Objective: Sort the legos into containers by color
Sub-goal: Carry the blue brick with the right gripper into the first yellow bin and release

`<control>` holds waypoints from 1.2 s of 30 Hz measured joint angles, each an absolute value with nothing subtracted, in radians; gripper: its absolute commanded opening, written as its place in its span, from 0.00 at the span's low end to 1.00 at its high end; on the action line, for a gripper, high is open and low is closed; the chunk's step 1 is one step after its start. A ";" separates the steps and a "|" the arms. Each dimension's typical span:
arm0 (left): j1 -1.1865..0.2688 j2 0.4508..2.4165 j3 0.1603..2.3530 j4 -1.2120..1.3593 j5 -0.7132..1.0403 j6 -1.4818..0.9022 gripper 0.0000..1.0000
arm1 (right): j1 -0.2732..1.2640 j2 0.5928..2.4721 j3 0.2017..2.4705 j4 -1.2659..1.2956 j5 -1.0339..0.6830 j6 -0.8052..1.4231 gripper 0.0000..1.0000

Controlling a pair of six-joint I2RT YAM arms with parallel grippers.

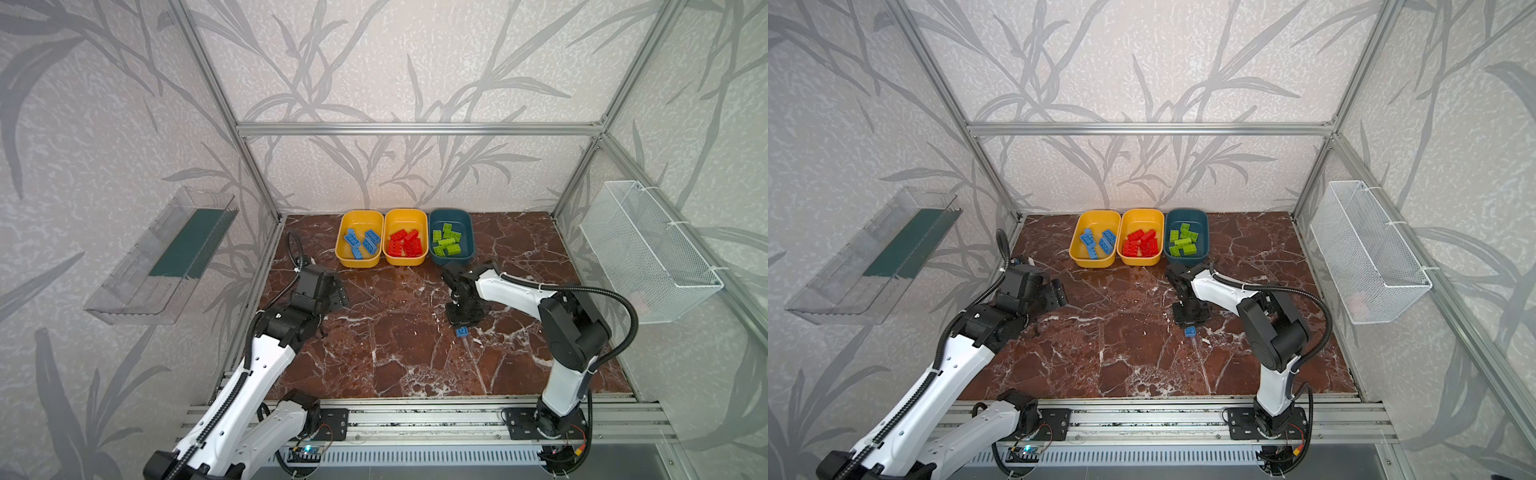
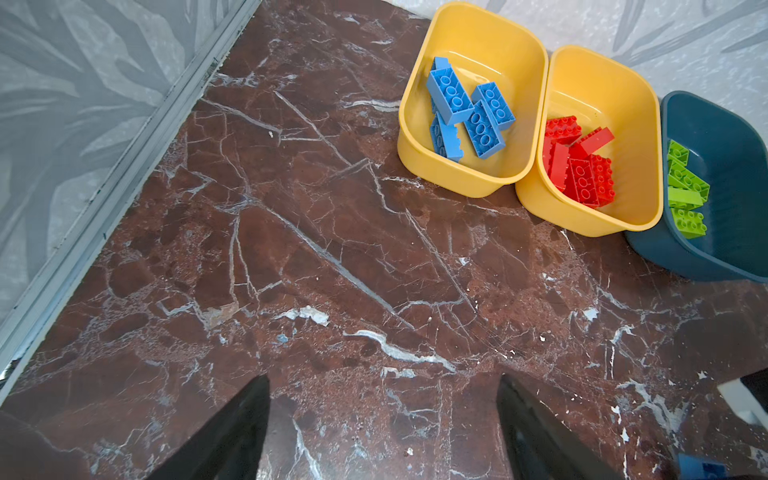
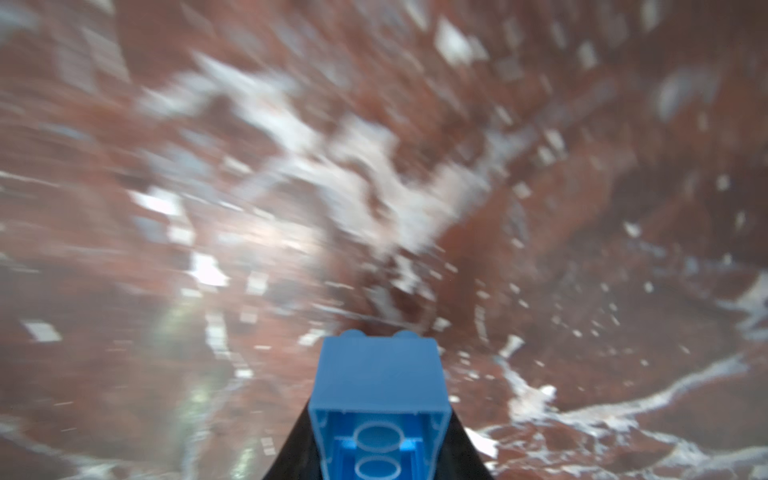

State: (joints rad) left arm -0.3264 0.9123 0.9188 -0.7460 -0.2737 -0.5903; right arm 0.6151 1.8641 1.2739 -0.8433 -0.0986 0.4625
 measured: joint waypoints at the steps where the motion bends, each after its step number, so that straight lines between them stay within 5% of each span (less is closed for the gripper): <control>1: -0.320 0.910 0.918 -0.749 -0.274 -0.586 0.88 | 0.617 1.877 1.312 -0.842 -0.115 0.464 0.18; 18: -0.103 1.186 0.978 -0.742 -0.189 -0.553 0.91 | 0.618 2.231 2.028 -0.737 -0.519 0.527 0.18; 28: -0.064 1.352 1.123 -0.712 -0.110 -0.537 0.91 | 0.618 2.535 2.537 -0.669 -0.605 0.513 0.18; 36: -0.019 1.376 1.155 -0.734 -0.065 -0.497 0.91 | 0.620 2.653 2.579 -0.485 -0.599 0.535 0.19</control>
State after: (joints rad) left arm -0.0185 1.3758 1.1549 -0.7341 -0.0647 -0.4973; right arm 0.6205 2.6526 2.5793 -0.4847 -0.5987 0.5354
